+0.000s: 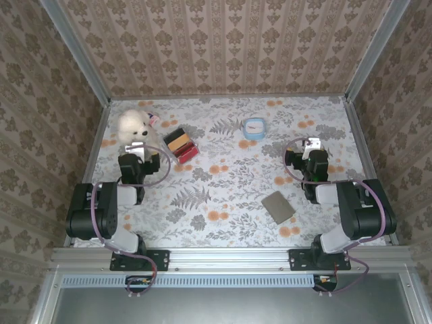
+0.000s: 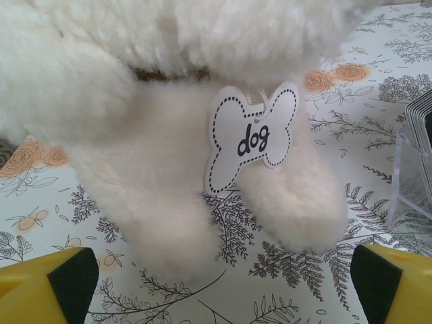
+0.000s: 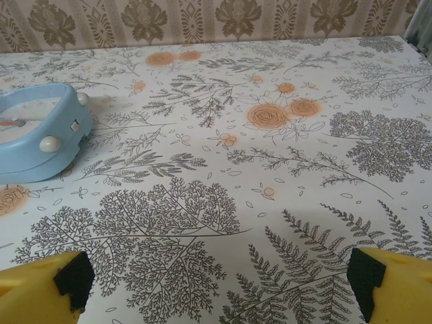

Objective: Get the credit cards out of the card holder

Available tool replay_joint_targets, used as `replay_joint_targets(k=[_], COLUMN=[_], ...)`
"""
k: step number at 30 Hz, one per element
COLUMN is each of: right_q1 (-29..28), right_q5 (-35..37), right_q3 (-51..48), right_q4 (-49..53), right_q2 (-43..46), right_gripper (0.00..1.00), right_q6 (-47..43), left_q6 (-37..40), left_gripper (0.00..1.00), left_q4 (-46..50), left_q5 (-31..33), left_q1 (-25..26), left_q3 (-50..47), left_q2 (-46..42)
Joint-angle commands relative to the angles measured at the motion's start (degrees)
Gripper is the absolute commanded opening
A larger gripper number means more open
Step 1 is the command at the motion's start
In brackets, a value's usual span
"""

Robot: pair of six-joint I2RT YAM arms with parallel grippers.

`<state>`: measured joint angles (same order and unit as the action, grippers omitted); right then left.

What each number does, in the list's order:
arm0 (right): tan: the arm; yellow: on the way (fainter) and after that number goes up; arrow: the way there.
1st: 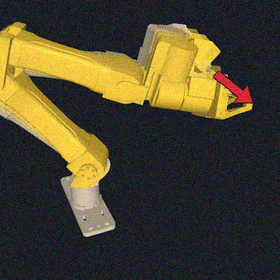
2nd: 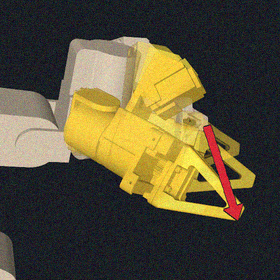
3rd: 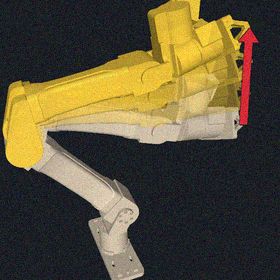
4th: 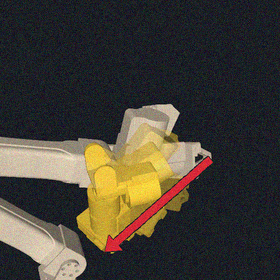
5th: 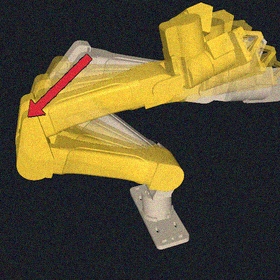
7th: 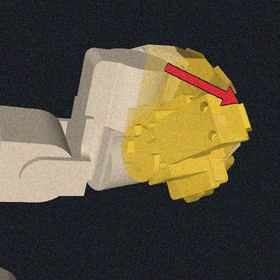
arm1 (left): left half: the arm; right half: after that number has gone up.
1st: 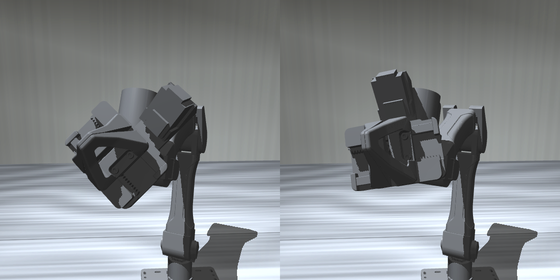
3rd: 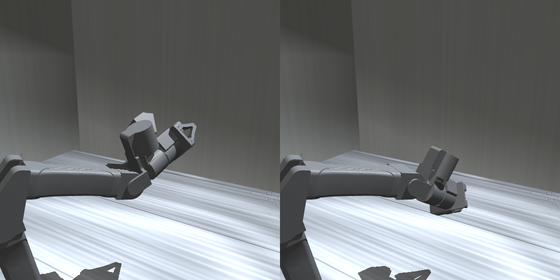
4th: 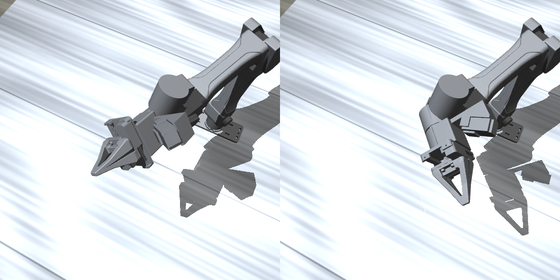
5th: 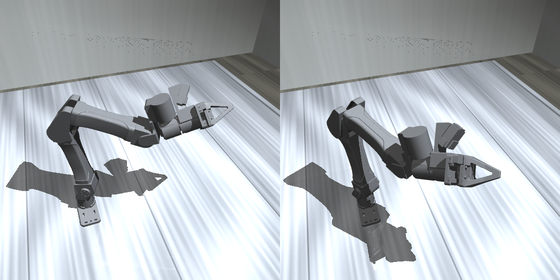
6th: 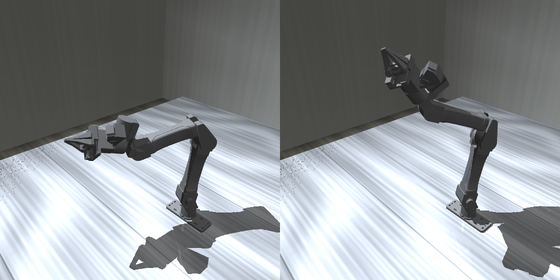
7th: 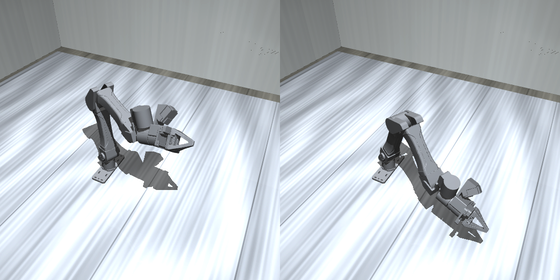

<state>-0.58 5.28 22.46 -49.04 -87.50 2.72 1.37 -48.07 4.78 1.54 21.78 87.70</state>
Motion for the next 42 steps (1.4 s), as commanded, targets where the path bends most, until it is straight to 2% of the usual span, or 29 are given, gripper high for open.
replay_joint_targets(k=[1, 27, 30, 34, 37, 39, 42], right_q1=[0.0, -0.1, -1.0, -2.7, -3.7, -4.3, -5.8], right_q5=[-1.0, -1.2, -0.1, 7.1, 10.2, 12.8, 18.8], right_q3=[1.0, 0.6, 0.9, 4.1, 6.1, 9.0, 17.7], right_q4=[0.3, -0.2, 1.1, 12.5, 21.4, 31.3, 52.9], right_q2=[0.0, 0.1, 1.4, 7.4, 15.0, 18.9, 21.9], right_gripper=[1.0, 1.0, 1.0, 1.0, 1.0, 1.0, 1.0], right_q6=[-0.4, -0.5, -1.1, -0.9, 1.1, 5.1, 14.1], left_q6=[1.1, 1.0, -0.3, -0.9, -2.0, -3.1, -6.4], left_gripper=[1.0, 1.0, 1.0, 1.0, 1.0, 1.0, 1.0], left_q4=[-1.5, -2.0, -2.5, -1.7, 6.1, 12.4, 22.8], left_q5=[0.4, 0.5, 3.9, 6.3, 9.8, 12.0, 16.1], left_q1=[0.3, 0.3, 0.3, 0.3, 0.3, 0.5, 0.7], left_q3=[1.2, 0.8, 0.0, -3.0, -2.4, -1.4, 1.1], left_q2=[0.3, 0.2, -1.1, -7.8, -14.3, -18.2, -24.3])
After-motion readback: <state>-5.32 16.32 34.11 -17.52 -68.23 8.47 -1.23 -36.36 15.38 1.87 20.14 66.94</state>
